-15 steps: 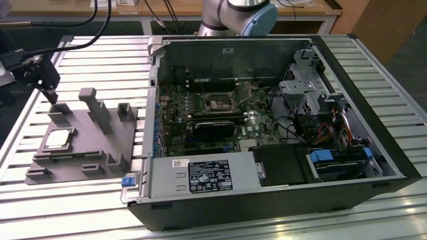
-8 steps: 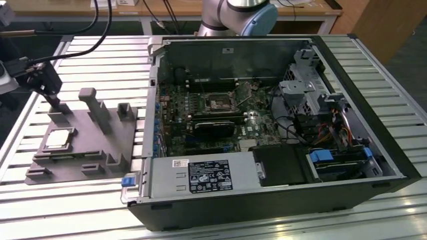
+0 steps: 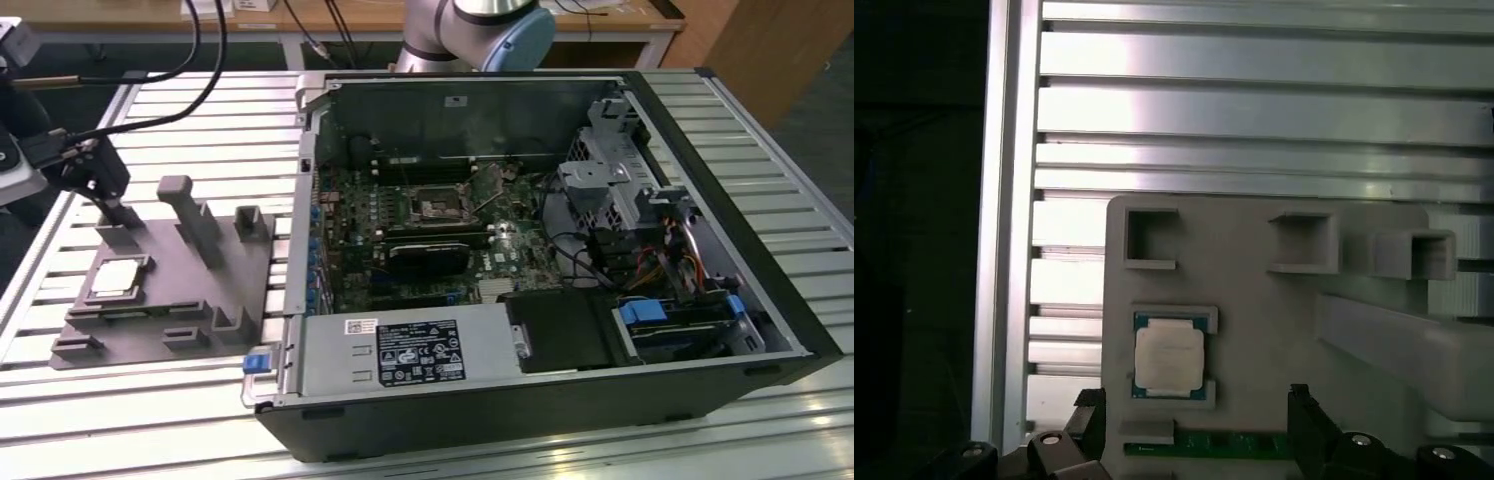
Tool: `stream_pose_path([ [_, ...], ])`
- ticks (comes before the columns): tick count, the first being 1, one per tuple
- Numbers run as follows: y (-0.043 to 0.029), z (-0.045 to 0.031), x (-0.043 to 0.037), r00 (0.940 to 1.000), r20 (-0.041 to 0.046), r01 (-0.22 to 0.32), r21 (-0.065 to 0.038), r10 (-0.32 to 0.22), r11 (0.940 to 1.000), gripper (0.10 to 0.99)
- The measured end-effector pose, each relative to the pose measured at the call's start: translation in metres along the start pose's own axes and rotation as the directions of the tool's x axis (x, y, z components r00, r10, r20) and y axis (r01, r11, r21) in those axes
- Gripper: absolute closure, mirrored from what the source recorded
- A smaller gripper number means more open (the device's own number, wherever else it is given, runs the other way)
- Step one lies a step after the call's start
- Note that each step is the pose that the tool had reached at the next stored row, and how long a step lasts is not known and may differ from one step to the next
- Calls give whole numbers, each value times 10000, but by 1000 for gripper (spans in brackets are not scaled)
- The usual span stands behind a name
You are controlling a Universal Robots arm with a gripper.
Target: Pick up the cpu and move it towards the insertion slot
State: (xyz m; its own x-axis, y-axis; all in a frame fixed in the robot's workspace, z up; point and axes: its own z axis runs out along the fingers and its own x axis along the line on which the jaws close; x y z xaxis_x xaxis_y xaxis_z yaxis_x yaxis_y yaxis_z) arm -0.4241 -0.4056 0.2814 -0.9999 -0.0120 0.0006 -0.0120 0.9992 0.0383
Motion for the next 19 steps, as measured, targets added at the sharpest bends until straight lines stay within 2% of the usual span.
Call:
stream_pose_path([
  [11,-7,147,33,10000,0,0,-8,0,10000,275],
  [19,-9,205,50,10000,-1,0,-8,0,10000,275],
])
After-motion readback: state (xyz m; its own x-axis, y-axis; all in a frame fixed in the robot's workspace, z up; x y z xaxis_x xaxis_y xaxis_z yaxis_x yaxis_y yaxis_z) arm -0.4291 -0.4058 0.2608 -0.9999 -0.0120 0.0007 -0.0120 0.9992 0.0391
